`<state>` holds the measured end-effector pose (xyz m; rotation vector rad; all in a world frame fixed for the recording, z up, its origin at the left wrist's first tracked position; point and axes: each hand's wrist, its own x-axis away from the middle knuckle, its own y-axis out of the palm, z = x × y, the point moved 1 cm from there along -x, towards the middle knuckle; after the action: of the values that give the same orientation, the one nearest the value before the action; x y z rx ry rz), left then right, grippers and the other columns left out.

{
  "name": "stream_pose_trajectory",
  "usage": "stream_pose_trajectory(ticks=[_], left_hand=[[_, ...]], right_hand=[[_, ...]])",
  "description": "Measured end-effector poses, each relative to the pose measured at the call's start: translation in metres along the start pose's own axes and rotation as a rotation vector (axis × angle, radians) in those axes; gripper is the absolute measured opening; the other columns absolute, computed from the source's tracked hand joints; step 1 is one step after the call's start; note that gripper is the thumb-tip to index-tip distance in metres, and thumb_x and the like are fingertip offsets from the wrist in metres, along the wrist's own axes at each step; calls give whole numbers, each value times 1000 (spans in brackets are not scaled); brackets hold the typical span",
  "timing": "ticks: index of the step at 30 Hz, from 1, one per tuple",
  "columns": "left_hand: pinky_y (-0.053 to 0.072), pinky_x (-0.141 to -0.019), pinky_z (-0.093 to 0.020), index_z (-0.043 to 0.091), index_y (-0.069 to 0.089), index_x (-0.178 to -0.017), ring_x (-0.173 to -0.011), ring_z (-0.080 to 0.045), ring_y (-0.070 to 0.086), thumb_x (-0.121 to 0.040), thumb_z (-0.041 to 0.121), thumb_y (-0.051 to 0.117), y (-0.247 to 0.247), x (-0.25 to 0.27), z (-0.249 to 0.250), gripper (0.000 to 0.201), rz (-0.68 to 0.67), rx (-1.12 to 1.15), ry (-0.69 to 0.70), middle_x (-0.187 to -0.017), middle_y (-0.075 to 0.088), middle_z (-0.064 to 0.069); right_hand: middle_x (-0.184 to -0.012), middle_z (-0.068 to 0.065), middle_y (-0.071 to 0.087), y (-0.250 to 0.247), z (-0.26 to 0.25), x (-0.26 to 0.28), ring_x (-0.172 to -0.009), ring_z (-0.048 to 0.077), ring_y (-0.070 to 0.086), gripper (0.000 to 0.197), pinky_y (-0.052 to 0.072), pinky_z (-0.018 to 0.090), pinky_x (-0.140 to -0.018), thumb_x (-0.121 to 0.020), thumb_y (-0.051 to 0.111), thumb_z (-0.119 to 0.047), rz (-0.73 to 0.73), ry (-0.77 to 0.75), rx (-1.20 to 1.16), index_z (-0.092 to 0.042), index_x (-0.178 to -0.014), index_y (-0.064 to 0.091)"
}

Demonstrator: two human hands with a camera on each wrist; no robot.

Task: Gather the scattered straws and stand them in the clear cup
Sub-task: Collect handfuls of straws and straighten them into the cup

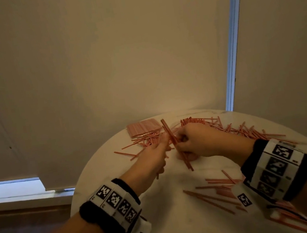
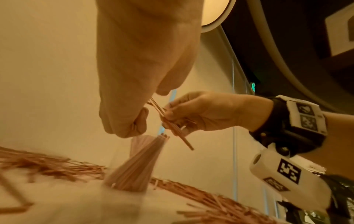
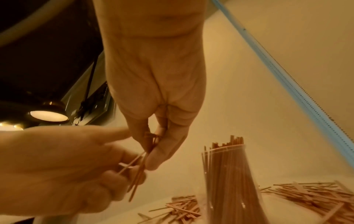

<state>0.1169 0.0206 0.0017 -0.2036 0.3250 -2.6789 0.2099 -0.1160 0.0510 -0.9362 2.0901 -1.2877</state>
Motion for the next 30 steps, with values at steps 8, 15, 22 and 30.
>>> stream_pose_trajectory(ticks=[8, 15, 22, 30], left_hand=[[51, -78, -38, 16, 68, -92, -87, -25, 64, -111, 39, 34, 28, -19, 22, 45, 232, 148, 144, -91, 72, -6], [50, -67, -27, 16, 58, -92, -69, -12, 61, -112, 27, 35, 30, -9, 16, 32, -202, 247, 135, -74, 63, 3], [44, -67, -21, 28, 64, -112, -71, -2, 53, -101, 35, 60, 55, 12, 11, 14, -404, -421, 339, -91, 59, 9], [47, -89, -27, 20, 43, -143, -108, -18, 52, -86, 46, 76, 81, 21, -1, 70, -597, -1211, 442, -133, 43, 1]], right_hand=[[-76, -8, 73, -6, -11, 11, -63, 2, 69, 5, 52, 12, -55, -88, 74, -31, 128, -13, -174, -27, -86, 73], [-120, 1, 67, -22, 2, 37, -97, 16, 65, 35, 53, 30, -77, -101, 52, -27, 213, 42, -78, -22, -136, 52], [-116, 0, 68, -32, 17, 64, -100, 16, 63, 40, 54, 31, -84, -91, 51, -6, -58, 55, 18, -22, -126, 64], [-135, 3, 59, -27, 84, 130, -119, 26, 58, 90, 49, 40, -101, -70, 81, -55, -644, 408, 602, -18, -144, 48]])
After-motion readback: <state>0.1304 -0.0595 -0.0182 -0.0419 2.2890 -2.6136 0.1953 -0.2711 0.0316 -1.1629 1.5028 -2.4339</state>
